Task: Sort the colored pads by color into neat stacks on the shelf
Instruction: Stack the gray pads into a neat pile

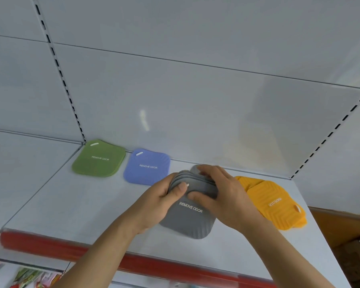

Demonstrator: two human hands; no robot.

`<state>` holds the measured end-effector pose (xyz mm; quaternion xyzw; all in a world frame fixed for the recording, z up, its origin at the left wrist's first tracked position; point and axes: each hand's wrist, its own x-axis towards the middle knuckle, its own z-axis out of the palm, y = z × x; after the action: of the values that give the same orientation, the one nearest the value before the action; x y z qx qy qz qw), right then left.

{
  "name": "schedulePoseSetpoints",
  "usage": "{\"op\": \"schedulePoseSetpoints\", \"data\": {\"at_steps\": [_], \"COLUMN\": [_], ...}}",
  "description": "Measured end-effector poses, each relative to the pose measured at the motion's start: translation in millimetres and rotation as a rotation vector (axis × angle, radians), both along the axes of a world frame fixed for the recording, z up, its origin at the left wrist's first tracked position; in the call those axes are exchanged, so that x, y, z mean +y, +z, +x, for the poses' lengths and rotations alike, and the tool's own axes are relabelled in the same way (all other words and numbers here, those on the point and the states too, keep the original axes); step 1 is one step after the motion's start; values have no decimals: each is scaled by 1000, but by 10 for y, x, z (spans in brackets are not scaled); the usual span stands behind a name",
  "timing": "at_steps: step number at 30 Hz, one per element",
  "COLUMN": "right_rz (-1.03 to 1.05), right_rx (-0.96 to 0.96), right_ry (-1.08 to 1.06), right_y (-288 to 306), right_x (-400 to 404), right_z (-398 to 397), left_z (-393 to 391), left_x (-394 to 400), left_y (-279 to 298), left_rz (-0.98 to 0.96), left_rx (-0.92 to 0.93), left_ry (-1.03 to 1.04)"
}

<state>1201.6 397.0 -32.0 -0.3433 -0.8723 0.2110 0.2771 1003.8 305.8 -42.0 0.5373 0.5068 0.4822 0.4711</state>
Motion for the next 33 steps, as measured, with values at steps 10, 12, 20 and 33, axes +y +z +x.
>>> {"op": "schedulePoseSetpoints", "data": {"at_steps": [10, 12, 20, 33], "right_rz": [245, 262, 48, -242], "right_rx": [-10, -24, 33, -736], "right_ry": [53, 70, -255, -310], "right_y": [25, 11, 56, -128], "right_x": [-15, -29, 263, 906], "right_z": [117, 98, 199, 47], "left_z": [-63, -52, -144, -349], "left_x": [72, 96, 73, -57], "left_y": [-56, -118, -137, -92], "left_rz": [66, 51, 80, 40], "left_rx": [170, 185, 199, 95], "left_ry": [59, 97, 217, 358]}}
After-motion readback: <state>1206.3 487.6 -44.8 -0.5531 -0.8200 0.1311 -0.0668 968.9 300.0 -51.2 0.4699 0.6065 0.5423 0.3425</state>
